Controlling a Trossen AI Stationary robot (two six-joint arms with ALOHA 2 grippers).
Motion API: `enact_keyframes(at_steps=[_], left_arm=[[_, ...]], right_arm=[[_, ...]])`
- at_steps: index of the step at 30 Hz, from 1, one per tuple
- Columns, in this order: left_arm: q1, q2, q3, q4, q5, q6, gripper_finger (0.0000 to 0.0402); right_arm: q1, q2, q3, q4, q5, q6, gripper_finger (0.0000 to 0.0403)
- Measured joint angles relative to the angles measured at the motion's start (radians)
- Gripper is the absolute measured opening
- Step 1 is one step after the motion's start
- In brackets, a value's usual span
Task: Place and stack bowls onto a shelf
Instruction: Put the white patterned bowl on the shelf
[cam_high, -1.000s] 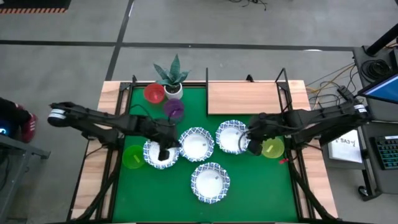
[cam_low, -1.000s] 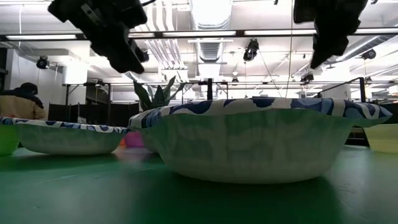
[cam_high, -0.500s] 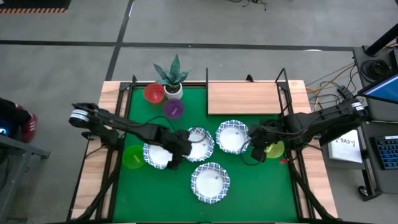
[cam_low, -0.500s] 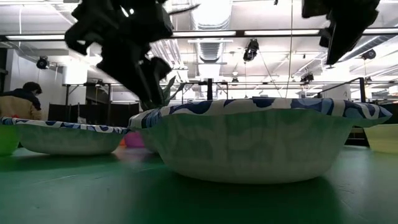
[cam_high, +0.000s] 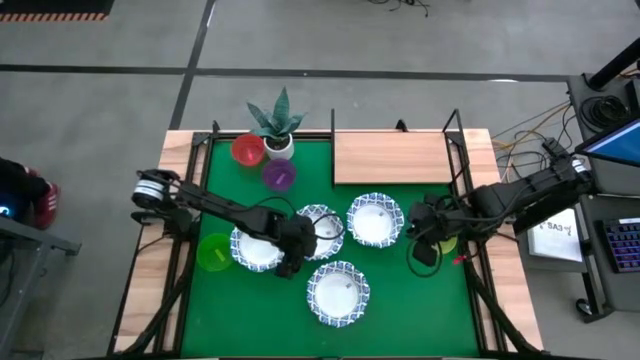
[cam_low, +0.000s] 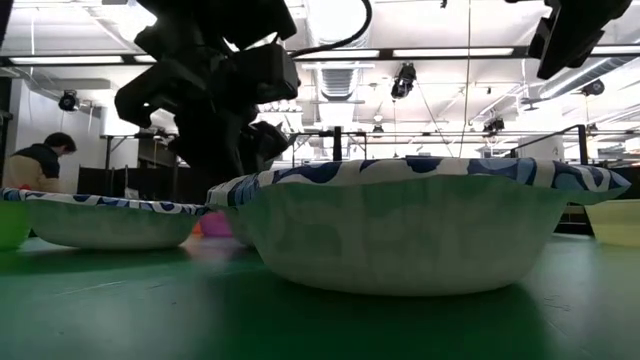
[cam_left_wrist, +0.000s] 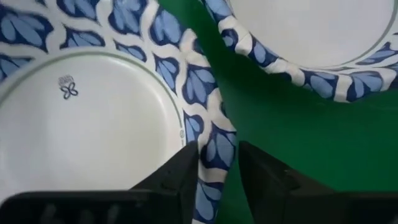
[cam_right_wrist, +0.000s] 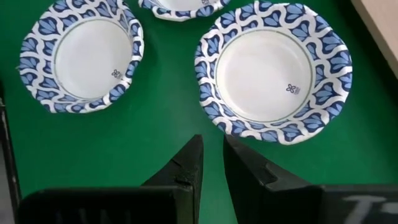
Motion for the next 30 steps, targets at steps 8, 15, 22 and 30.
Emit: enact_keyframes(at_steps=[8, 15, 22, 30], left_arm=[[0.000, -0.001, 0.000, 0.001, -0.004, -0.002, 0.0010], [-0.001, -0.026, 0.000, 0.000, -0.003, 0.001, 0.0002], [-0.001, -0.153, 0.000, 0.001, -0.003, 0.042, 0.0001], [0.008, -0.257, 0.000, 0.209, -0.138, 0.224, 0.0000]], right_arm=[[0.019, 0.010, 0.000, 0.000, 0.010, 0.011, 0.0052], [0.032, 0.010, 0.000, 0.000, 0.028, 0.008, 0.0052], [0.125, 0.010, 0.000, 0.000, 0.169, 0.011, 0.0052], [0.244, 0.010, 0.000, 0.027, 0.408, 0.003, 0.0052]])
